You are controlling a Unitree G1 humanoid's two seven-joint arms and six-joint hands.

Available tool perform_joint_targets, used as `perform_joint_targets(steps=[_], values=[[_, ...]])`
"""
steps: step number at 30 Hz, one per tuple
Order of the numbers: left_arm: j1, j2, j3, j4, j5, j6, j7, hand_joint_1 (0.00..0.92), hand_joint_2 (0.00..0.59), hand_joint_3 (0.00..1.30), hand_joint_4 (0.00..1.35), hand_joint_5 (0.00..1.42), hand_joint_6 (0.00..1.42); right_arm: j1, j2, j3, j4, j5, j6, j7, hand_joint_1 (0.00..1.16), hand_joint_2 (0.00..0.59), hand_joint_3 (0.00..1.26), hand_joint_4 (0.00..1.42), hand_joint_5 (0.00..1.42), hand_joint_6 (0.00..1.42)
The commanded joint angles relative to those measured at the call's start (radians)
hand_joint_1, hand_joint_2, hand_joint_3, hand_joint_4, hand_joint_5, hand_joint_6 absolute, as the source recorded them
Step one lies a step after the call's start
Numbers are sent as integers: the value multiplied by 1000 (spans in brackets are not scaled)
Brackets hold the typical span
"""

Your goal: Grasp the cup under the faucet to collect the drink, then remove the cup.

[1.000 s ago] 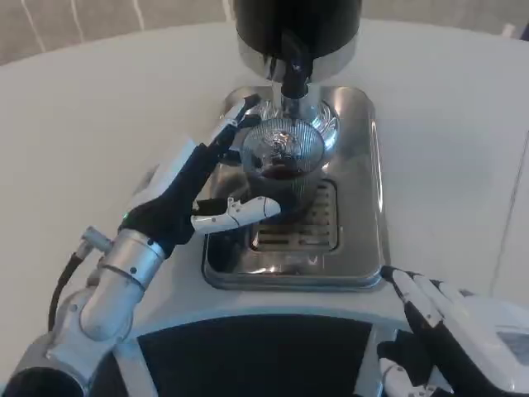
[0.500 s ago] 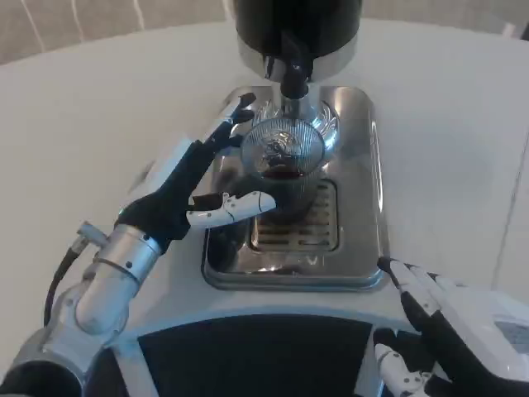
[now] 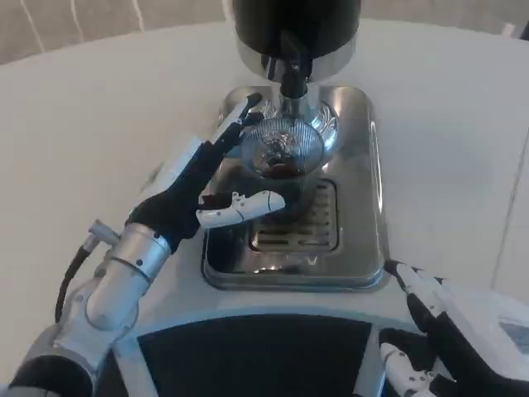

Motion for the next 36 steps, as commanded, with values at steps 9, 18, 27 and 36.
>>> perform_joint_targets(steps=[9, 18, 27, 36], values=[[-25, -9, -11, 32, 7, -8, -17, 428, 87, 22, 87, 232, 229, -8, 17, 19, 7, -17, 26, 10, 17, 586, 0, 0, 0, 0], [-27, -21, -22, 35, 19, -1, -8, 428, 87, 22, 105, 275, 255, -6, 14, 23, 1, -21, 42, 14, 25, 586, 0, 0, 0, 0], [-38, -44, -47, 37, 36, 8, 8, 428, 88, 22, 123, 341, 318, 9, 12, 18, -15, -20, 46, 16, 31, 586, 0, 0, 0, 0], [-41, -57, -68, 35, 73, 36, 64, 428, 88, 33, 134, 380, 352, 19, 15, 19, -19, -21, 46, 10, 42, 584, 0, 0, 0, 0]])
